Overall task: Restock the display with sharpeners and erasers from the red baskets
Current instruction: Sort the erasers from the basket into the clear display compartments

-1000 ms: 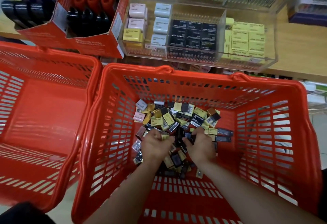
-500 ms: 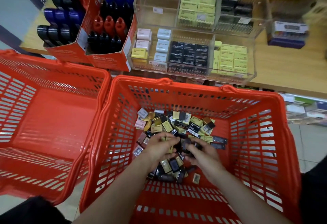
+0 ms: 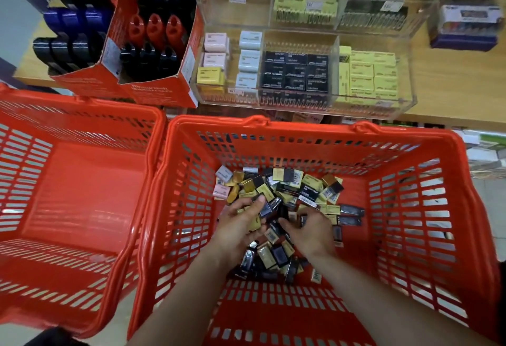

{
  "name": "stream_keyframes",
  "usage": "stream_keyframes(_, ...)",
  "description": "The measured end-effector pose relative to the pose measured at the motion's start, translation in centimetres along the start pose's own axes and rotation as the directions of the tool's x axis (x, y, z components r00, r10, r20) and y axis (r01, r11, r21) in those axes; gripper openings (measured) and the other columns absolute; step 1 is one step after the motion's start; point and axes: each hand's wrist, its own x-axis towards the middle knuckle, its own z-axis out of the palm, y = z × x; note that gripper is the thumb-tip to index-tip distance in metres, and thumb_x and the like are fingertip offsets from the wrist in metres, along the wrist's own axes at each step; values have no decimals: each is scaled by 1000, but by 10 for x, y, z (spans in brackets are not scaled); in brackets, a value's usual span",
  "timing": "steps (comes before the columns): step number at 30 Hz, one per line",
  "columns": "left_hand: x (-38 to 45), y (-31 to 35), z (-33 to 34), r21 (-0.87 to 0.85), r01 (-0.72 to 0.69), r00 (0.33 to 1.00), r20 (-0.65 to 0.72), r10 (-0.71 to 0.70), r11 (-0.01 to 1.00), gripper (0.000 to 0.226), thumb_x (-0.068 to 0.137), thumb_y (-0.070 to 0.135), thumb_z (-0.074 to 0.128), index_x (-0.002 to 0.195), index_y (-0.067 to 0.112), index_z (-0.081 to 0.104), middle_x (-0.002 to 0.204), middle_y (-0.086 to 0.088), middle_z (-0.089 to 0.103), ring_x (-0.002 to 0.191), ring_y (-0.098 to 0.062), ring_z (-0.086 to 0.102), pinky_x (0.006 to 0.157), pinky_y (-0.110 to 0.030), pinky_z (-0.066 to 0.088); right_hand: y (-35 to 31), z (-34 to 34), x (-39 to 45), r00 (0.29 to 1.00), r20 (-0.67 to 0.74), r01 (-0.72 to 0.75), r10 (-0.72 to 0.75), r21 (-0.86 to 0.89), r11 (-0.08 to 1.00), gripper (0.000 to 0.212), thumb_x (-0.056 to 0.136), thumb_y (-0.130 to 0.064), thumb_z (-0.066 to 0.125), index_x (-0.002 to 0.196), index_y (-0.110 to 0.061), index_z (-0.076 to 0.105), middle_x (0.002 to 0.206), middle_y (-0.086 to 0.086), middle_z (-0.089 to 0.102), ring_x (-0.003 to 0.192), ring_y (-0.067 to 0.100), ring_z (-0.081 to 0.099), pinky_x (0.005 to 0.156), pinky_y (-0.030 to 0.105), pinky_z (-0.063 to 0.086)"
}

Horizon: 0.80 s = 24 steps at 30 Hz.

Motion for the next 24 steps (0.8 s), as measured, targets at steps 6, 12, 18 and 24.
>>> stream_keyframes(6, 8, 11, -2, 14, -47, 999, -5, 47, 999, 28, 71, 30, 83, 95, 22, 72, 118, -6, 65, 91, -21, 71, 71, -29, 58, -15, 22, 3, 997, -7, -78, 78, -154, 985, 34, 81, -43, 75, 101, -17, 68, 94, 3, 71, 81, 23, 69, 57, 23, 47)
stream_keyframes(12, -24, 40, 13, 149, -147, 989, 54, 141, 978, 26, 77, 26, 81, 97, 21, 64, 101, 4, 61, 76, -9, 68, 64, -25, 58, -28, -28, -13, 811, 496, -581, 312, 611, 538, 29, 79, -21, 81, 101, -5, 71, 84, 9, 74, 65, 18, 68, 64, 32, 60)
stream_keyframes(18, -130, 103, 42, 357, -553, 833, 258, 489, 753, 32, 73, 39, 81, 97, 21, 68, 121, -9, 65, 86, -19, 67, 82, -39, 58, -75, -157, -72, 755, 592, -613, -283, 790, 17, 37, 79, -21, 72, 109, -7, 55, 94, 15, 62, 79, 21, 64, 62, 27, 56)
stream_keyframes(24, -248, 141, 66, 355, -801, 599, 440, 669, 483, 25, 66, 53, 77, 89, 49, 67, 120, 11, 64, 84, -11, 71, 74, -18, 53, -126, -286, -132, 744, 469, -366, -476, 882, 297, 27, 82, -23, 69, 101, -5, 61, 93, 13, 63, 72, 19, 63, 50, 22, 51)
